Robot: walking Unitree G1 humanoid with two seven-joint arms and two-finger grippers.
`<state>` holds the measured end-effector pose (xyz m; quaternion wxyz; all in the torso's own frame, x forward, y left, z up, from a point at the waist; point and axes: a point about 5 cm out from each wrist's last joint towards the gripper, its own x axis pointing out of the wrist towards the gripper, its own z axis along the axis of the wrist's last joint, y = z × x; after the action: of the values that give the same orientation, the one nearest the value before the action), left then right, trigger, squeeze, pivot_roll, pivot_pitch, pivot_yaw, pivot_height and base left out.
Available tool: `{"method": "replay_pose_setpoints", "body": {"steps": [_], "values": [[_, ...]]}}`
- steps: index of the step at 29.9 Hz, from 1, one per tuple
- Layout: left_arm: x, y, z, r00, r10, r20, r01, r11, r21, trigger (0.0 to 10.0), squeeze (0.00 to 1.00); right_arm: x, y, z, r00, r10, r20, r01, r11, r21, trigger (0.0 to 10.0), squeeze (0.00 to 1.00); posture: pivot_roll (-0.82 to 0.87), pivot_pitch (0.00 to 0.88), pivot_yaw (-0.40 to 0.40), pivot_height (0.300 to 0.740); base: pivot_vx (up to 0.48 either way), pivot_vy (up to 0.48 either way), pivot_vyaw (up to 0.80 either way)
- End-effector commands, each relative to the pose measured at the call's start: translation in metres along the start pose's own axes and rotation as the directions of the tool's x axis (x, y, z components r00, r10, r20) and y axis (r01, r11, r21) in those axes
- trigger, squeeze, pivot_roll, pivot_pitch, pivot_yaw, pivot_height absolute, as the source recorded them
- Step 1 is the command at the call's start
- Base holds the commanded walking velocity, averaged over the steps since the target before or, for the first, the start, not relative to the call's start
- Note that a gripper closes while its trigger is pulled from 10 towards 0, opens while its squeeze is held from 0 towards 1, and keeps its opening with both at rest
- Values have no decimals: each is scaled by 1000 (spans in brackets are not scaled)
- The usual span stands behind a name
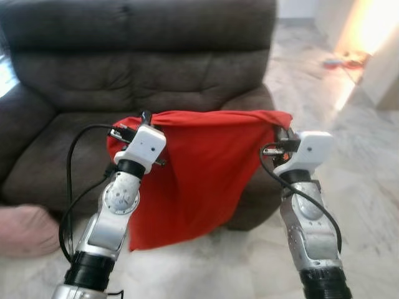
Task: Move the pillow to the sofa from floor
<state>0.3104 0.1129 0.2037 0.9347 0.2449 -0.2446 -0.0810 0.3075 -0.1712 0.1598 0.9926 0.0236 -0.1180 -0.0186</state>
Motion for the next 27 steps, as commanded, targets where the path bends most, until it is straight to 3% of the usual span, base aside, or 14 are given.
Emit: {"method": "replay_pose_setpoints", "body": {"steps": [1, 9, 16, 22, 27], "values": [[7, 26, 19, 991, 95, 94, -97, 995, 23, 10000, 0, 5, 5, 18, 997, -1, 78, 0, 1000, 16, 10000, 0, 106, 35, 2, 740, 469, 0, 0], [11, 33, 32, 982, 128, 136, -131, 991, 19, 10000, 0, 8, 19, 37, 987, 69, 144, -72, 997, 14, 10000, 0, 106, 49, -5, 740, 469, 0, 0], [16, 38, 42, 975, 150, 167, -155, 988, 15, 10000, 0, 8, 30, 46, 975, 131, 181, -137, 990, 21, 10000, 0, 113, 53, -10, 740, 469, 0, 719], [18, 46, 46, 969, 178, 173, -184, 983, 18, 10000, 0, 6, 41, 57, 954, 209, 217, -217, 976, 15, 10000, 0, 112, 58, -13, 740, 469, 0, 0], [20, 48, 49, 966, 188, 180, -193, 981, 15, 10000, 0, 5, 47, 61, 941, 247, 230, -255, 967, 6, 10000, 0, 115, 63, -13, 740, 469, 0, 800]]}}
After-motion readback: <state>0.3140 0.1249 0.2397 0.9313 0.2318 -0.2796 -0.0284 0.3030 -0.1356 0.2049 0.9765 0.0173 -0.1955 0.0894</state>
